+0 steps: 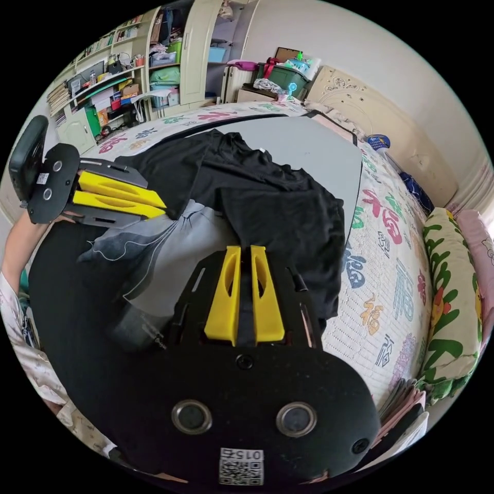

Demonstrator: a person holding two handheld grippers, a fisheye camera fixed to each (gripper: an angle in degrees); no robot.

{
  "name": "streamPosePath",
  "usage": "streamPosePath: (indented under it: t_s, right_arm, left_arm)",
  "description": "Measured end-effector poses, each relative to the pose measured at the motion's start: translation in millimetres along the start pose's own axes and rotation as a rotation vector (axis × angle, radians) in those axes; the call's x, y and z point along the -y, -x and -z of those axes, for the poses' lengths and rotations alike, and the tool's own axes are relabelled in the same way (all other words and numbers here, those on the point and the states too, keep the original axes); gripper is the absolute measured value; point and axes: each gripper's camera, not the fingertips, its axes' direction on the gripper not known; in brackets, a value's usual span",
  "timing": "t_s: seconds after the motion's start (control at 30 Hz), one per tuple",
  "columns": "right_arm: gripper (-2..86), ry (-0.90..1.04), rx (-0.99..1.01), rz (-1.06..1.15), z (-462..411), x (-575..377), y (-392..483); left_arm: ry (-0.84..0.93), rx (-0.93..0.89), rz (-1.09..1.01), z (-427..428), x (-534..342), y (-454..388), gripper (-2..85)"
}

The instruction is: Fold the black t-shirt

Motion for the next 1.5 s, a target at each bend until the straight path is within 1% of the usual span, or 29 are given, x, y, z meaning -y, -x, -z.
streamPosePath:
  t_s: [0.07,0.13,0.17,0.2,0.23,0.3,0.33,0.37,0.4,0.47,0.53,0.6,0.63,0.7,0.73,0.8,0.87,0.9,0.93,1.0,1.03,1.07,1.1,1.17,1.23,1.3,1.33,1.43,1.5]
  right_arm:
    - [1.5,-0.032,0.006,-0.017,13.8,-5.1,-22.8]
    - [1.1,-0.083,-0.031,-0.093,34.6,-15.3,-64.3]
    - [1.3,-0.120,-0.079,-0.201,52.6,-28.2,-107.2]
    - [1.8,-0.148,-0.149,-0.342,71.8,-47.8,-155.9]
    - [2.3,-0.158,-0.194,-0.420,81.4,-60.3,-180.5]
    - [7.3,-0.141,-0.359,-0.708,112.2,-120.0,-260.2]
    - [8.4,-0.137,-0.369,-0.771,118.9,-135.3,-274.5]
    - [10.6,-0.162,-0.318,-0.849,130.4,-162.9,-295.7]
    - [11.2,-0.181,-0.207,-0.857,137.5,-183.5,-309.9]
    - [11.9,-0.165,-0.047,-0.842,144.2,-205.6,-321.7]
    - [12.1,-0.185,0.074,-0.776,157.5,-222.1,-314.5]
    - [12.3,-0.212,0.228,-0.630,186.0,-243.4,-279.5]
    - [12.5,-0.214,0.265,-0.586,194.4,-249.8,-266.8]
    - [13.0,-0.238,0.404,-0.408,234.8,-287.1,-206.2]
    - [13.1,-0.249,0.434,-0.365,245.9,-299.0,-190.2]
    - [13.0,-0.292,0.521,-0.209,289.1,-357.4,-127.3]
    - [12.8,-0.331,0.540,-0.149,317.1,-410.0,-87.2]
    - [12.5,-0.383,0.531,-0.168,332.0,-448.4,-66.6]
    - [12.4,-0.410,0.522,-0.188,337.5,-466.6,-58.4]
    - [12.2,-0.441,0.427,-0.268,350.1,-525.3,-34.7]
    - [12.3,-0.437,0.379,-0.290,351.6,-536.9,-30.2]
    - [11.6,-0.451,0.283,-0.335,354.1,-558.8,-22.4]
    - [11.7,-0.514,0.254,-0.392,359.0,-580.4,-17.7]
    - [12.7,-0.591,0.315,-0.452,365.2,-605.0,-14.0]
    - [13.4,-0.643,0.350,-0.468,369.3,-620.8,-6.6]
    - [13.2,-0.653,0.324,-0.487,373.3,-630.1,7.3]
    - [13.1,-0.652,0.310,-0.489,374.7,-631.5,11.3]
    - [11.4,-0.633,0.268,-0.498,381.6,-635.5,27.4]
    - [8.8,-0.614,0.238,-0.508,384.7,-636.0,34.9]
  left_arm:
    - [0.004,0.009,0.050,5.7,-0.4,23.9,1.3]
    - [-0.022,0.079,0.109,21.9,-13.0,59.3,1.4]
    - [-0.035,0.183,0.161,35.9,-30.7,93.6,1.5]
    - [-0.037,0.312,0.277,49.0,-58.4,140.5,1.8]
    - [-0.025,0.380,0.349,53.9,-75.1,166.2,2.1]
    - [0.127,0.652,0.600,58.1,-150.5,248.6,4.1]
    - [0.165,0.688,0.649,58.4,-168.9,261.3,4.8]
    - [0.172,0.685,0.726,64.5,-201.7,277.0,6.0]
    - [0.108,0.622,0.762,75.2,-228.7,282.3,6.8]
    - [0.024,0.528,0.772,90.8,-256.6,280.6,7.3]
    - [-0.004,0.437,0.761,106.6,-272.1,272.3,7.5]
    - [-0.048,0.286,0.671,140.0,-284.8,243.9,7.6]
    - [-0.065,0.255,0.652,151.6,-289.4,233.6,7.6]
    - [-0.183,0.134,0.595,206.8,-321.3,185.7,7.4]
    - [-0.217,0.103,0.582,220.6,-332.6,172.8,7.3]
    - [-0.347,0.002,0.552,265.8,-386.7,121.6,6.7]
    - [-0.423,-0.026,0.582,287.7,-434.3,85.8,7.2]
    - [-0.472,-0.026,0.627,297.1,-467.7,63.5,8.3]
    - [-0.493,-0.022,0.653,300.5,-484.0,53.2,8.8]
    - [-0.566,0.004,0.750,310.3,-541.6,20.3,11.0]
    - [-0.588,0.007,0.780,311.7,-554.5,15.3,11.2]
    - [-0.644,0.005,0.843,313.0,-577.2,8.8,11.5]
    - [-0.698,-0.013,0.869,311.6,-592.0,5.2,11.7]
    - [-0.724,-0.078,0.842,302.6,-598.8,8.4,12.7]
    - [-0.653,-0.185,0.816,287.8,-594.0,19.3,14.7]
    - [-0.547,-0.259,0.760,271.1,-587.2,22.9,15.0]
    - [-0.535,-0.246,0.750,269.0,-587.5,21.3,14.6]
    - [-0.503,-0.128,0.723,266.7,-596.7,16.5,11.0]
    - [-0.482,-0.050,0.703,268.9,-599.3,21.7,7.7]
